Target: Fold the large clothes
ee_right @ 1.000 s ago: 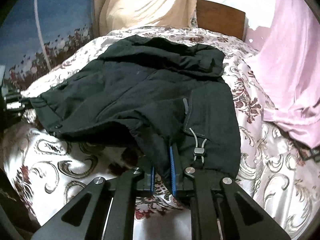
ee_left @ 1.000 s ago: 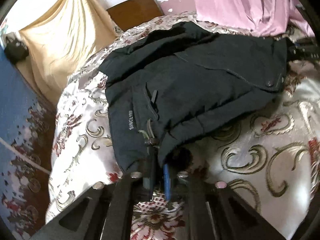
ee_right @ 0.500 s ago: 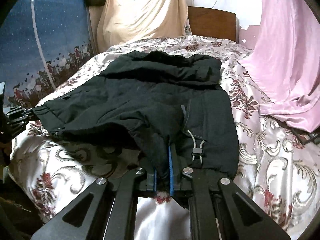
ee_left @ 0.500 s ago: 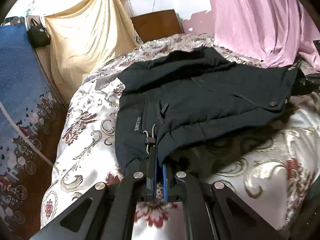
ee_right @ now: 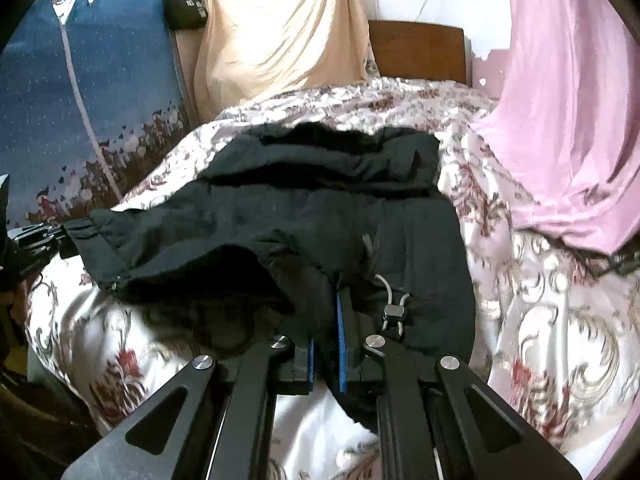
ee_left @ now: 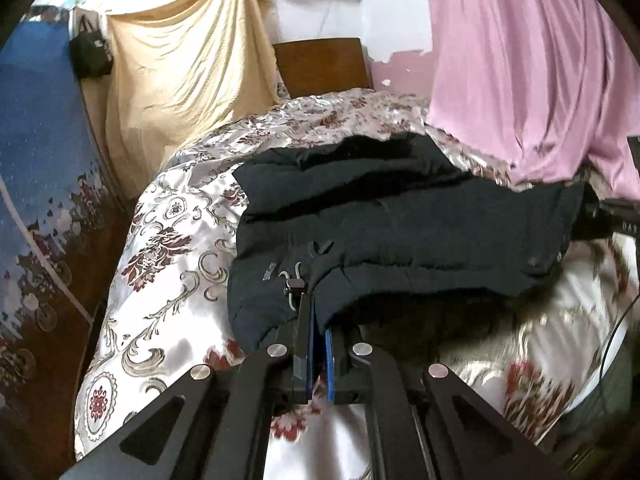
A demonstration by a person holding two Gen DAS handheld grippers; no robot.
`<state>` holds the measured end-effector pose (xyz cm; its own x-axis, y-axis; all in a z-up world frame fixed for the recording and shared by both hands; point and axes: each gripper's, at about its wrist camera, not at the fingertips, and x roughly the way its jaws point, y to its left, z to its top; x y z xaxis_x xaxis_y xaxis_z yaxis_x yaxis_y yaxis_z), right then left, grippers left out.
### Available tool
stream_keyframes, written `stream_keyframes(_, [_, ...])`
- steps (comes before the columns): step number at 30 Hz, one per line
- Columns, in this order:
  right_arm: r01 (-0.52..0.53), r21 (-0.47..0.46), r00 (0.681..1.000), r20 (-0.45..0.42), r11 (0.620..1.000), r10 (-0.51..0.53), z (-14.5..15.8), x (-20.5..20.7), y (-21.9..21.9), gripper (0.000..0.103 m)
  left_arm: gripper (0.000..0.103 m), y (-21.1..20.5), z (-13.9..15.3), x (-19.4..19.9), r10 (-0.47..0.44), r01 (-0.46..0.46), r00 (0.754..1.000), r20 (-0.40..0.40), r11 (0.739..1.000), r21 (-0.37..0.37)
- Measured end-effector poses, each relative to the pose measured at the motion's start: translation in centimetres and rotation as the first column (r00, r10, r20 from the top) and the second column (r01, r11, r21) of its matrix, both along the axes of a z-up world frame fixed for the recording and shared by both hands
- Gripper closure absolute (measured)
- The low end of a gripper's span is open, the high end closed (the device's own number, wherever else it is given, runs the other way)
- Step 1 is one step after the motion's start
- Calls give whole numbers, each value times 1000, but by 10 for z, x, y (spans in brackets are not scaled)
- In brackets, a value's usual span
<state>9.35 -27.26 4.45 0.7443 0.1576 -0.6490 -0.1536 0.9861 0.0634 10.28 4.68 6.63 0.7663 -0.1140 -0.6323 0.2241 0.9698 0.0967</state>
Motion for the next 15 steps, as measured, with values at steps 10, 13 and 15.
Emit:
stream_keyframes(10, [-3,44,994,109,999,-1,50,32,5,96,98,12,35,34,45,-42,999,26,994,-99])
stream_keyframes(13, [-6,42,990,140,999,0,65,51,7,96,98,13,50,56,46,-40,998,47,993,-112])
stream_keyframes(15, [-6,46,988,156,999,-1,76,73,5,96,98,13,58,76,44,-38,997,58,994,-101])
